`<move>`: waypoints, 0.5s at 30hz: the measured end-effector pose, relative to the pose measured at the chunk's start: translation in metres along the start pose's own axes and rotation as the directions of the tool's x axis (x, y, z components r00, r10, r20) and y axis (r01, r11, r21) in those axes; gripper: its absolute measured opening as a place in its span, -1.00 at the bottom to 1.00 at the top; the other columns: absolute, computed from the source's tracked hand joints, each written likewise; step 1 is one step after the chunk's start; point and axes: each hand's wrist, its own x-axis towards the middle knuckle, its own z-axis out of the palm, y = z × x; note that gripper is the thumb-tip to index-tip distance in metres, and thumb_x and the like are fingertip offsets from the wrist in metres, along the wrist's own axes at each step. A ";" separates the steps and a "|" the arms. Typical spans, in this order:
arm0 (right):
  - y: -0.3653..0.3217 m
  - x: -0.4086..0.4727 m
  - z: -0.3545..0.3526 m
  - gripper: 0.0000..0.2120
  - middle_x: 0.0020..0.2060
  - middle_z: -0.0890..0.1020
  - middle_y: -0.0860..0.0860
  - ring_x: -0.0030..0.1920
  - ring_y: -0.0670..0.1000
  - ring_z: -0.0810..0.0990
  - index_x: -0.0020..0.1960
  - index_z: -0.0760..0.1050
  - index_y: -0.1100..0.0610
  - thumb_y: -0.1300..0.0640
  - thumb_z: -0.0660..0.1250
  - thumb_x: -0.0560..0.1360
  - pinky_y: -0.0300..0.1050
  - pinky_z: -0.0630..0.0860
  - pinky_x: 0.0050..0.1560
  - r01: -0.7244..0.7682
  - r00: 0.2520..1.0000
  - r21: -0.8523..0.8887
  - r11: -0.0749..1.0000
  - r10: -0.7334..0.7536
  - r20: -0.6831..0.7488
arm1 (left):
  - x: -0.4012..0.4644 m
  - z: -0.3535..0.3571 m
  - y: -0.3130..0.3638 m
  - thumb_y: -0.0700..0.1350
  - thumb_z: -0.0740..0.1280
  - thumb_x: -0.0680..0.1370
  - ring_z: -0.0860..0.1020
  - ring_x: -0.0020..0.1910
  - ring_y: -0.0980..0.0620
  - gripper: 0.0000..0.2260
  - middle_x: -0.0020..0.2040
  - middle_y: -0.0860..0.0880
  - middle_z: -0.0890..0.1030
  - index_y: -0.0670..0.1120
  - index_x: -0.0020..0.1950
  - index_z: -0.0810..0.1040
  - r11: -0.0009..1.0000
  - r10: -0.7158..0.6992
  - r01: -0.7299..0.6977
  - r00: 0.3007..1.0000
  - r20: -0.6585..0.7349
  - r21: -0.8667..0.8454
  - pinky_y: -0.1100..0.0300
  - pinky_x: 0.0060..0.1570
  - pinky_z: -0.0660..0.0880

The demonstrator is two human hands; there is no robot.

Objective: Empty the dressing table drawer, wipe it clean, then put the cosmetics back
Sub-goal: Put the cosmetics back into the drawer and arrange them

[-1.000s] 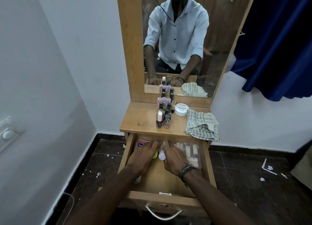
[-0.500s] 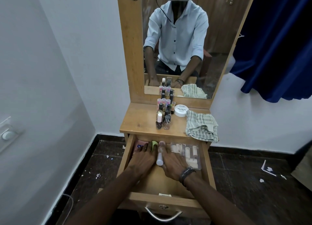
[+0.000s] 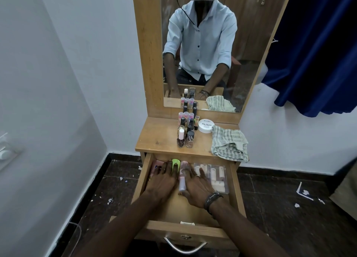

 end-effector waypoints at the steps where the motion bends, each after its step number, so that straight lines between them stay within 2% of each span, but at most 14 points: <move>1: 0.000 0.001 0.000 -0.13 0.57 -0.12 0.20 0.57 0.14 -0.05 0.56 -0.23 0.28 -0.11 0.23 0.57 0.10 -0.22 0.53 -0.001 1.000 0.014 1.000 0.001 0.001 | 0.000 0.000 0.000 -0.11 0.20 0.66 -0.13 0.59 -0.26 -0.31 0.61 -0.26 -0.16 -0.19 0.60 -0.21 1.000 -0.009 0.009 1.000 0.005 0.006 -0.18 0.53 -0.09; 4: 0.000 0.004 0.002 -0.08 0.56 -0.15 0.19 0.57 0.11 -0.09 0.55 -0.27 0.29 -0.15 0.24 0.56 0.07 -0.21 0.54 0.005 1.000 0.044 0.999 -0.005 -0.001 | 0.001 -0.002 0.001 -0.10 0.16 0.67 -0.16 0.58 -0.29 -0.33 0.60 -0.28 -0.15 -0.20 0.60 -0.21 0.999 -0.023 0.023 1.000 0.011 0.038 -0.25 0.53 -0.13; 12: 0.001 0.007 0.006 -0.06 0.56 -0.17 0.19 0.57 0.15 -0.15 0.55 -0.26 0.29 -0.15 0.27 0.54 0.05 -0.21 0.54 0.010 1.000 0.028 1.000 -0.010 0.019 | 0.003 -0.001 0.000 -0.09 0.15 0.67 -0.09 0.59 -0.28 -0.35 0.60 -0.30 -0.08 -0.21 0.60 -0.19 0.997 -0.034 0.034 0.999 -0.003 0.065 -0.27 0.53 -0.08; 15: 0.001 0.007 0.006 -0.02 0.57 -0.17 0.16 0.57 0.14 -0.18 0.55 -0.27 0.28 -0.17 0.29 0.52 0.09 -0.24 0.54 -0.005 1.000 -0.007 1.000 0.005 0.026 | 0.002 -0.003 0.000 -0.13 0.22 0.64 -0.08 0.59 -0.27 -0.30 0.60 -0.29 -0.07 -0.21 0.60 -0.18 0.998 -0.033 0.033 0.999 -0.017 0.056 -0.26 0.54 -0.09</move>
